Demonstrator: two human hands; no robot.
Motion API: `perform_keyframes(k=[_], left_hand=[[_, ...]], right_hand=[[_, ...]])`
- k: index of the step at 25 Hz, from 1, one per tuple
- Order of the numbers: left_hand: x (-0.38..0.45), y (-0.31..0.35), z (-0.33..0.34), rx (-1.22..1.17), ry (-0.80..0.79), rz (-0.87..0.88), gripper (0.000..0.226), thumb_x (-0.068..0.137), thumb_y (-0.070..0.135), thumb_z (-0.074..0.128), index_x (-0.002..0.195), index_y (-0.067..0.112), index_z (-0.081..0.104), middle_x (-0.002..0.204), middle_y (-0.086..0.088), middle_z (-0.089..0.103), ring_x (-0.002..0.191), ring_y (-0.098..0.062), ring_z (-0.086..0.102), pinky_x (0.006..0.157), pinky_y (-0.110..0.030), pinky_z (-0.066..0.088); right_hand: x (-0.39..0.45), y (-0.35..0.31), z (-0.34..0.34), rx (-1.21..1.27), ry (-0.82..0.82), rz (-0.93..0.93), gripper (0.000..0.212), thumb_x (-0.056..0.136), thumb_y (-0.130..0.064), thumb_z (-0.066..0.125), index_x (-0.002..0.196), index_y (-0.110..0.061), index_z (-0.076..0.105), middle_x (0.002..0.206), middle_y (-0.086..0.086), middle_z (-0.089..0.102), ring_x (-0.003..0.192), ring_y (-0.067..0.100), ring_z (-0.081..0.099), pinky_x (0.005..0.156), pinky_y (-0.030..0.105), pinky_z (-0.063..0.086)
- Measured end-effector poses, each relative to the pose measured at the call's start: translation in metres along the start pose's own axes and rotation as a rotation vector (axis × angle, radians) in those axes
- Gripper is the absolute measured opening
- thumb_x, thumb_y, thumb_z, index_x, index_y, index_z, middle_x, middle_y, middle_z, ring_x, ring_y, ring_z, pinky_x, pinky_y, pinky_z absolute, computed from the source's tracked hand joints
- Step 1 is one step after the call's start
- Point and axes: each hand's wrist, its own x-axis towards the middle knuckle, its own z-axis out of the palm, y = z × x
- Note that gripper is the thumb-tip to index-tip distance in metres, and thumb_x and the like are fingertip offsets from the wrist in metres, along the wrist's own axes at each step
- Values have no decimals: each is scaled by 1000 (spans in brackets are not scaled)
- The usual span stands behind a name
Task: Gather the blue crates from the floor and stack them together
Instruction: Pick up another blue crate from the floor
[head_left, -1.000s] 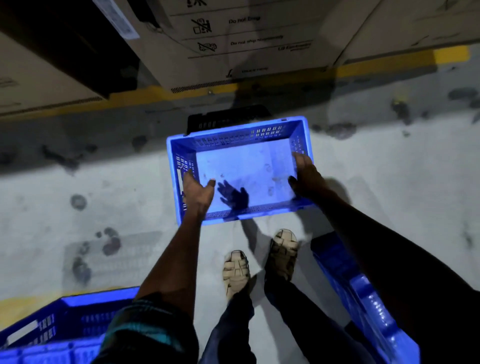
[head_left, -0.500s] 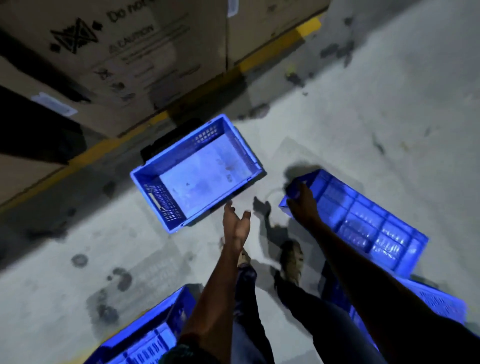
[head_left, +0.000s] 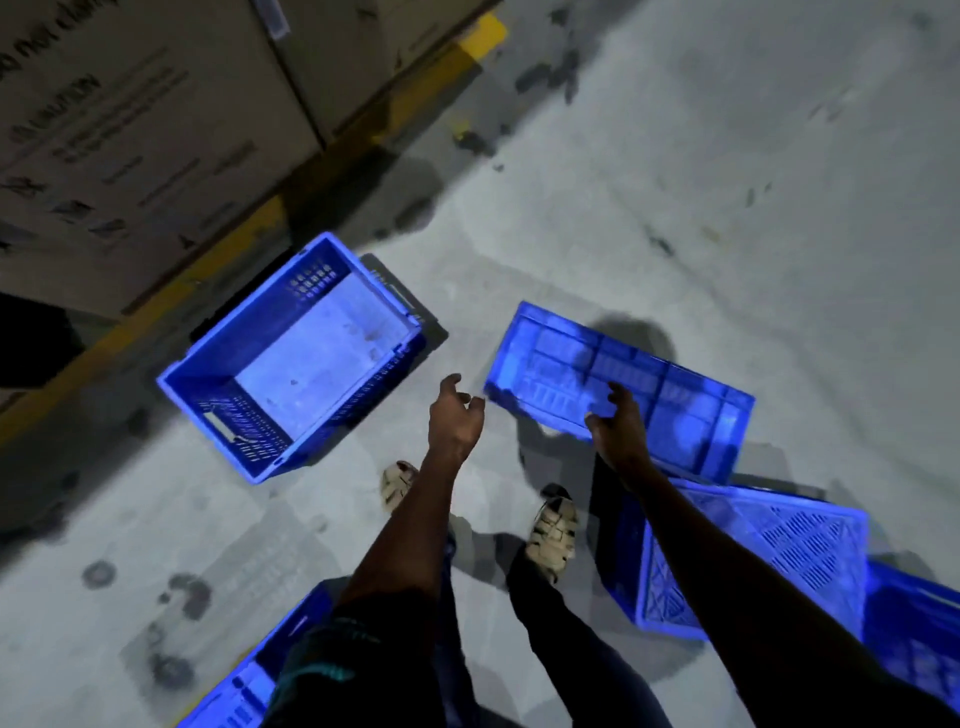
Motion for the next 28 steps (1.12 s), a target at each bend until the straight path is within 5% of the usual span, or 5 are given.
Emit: perform_keyframes(k=[5,9,18,21,28], left_hand=[[16,39,93,163,-132,137,56,94,19,61,145,9,40,126,-16,63,118,-30,59,100,-35,46],[42,58,150,280,-179,218,57,93,14,63,145,7,41,134,-19,57,124,-33,55,102,-38,45],[107,55,228,604,-142,377,63,91,17,67,146,8,38,145,-20,41,133,-37,43,108,-43,39],[111,48,243,717,-152,418,67,88,20,69,147,12,37,146,-17,39,133,-38,40,102,-50,43],[95,47,259,1013,-114,607,95,75,26,82,152,21,26,161,-12,17,147,-34,18,108,-56,34]], right_hand=[[38,62,-42,-25,-10,76,65,85,-4,67,144,2,39,143,25,45,131,38,45,103,31,33],[83,103,-70,-127,-22,22,72,86,-6,64,148,2,29,148,28,35,137,42,38,107,40,34],[149,175,-74,-352,-198,49,100,85,-24,70,158,-22,2,166,0,-6,125,33,56,97,45,49],[149,185,-68,-368,-127,35,95,85,-24,70,157,-21,9,166,1,1,120,35,58,95,42,48],[114,187,-58,-316,40,22,73,75,-6,71,138,-22,38,154,5,24,81,36,66,61,34,46]])
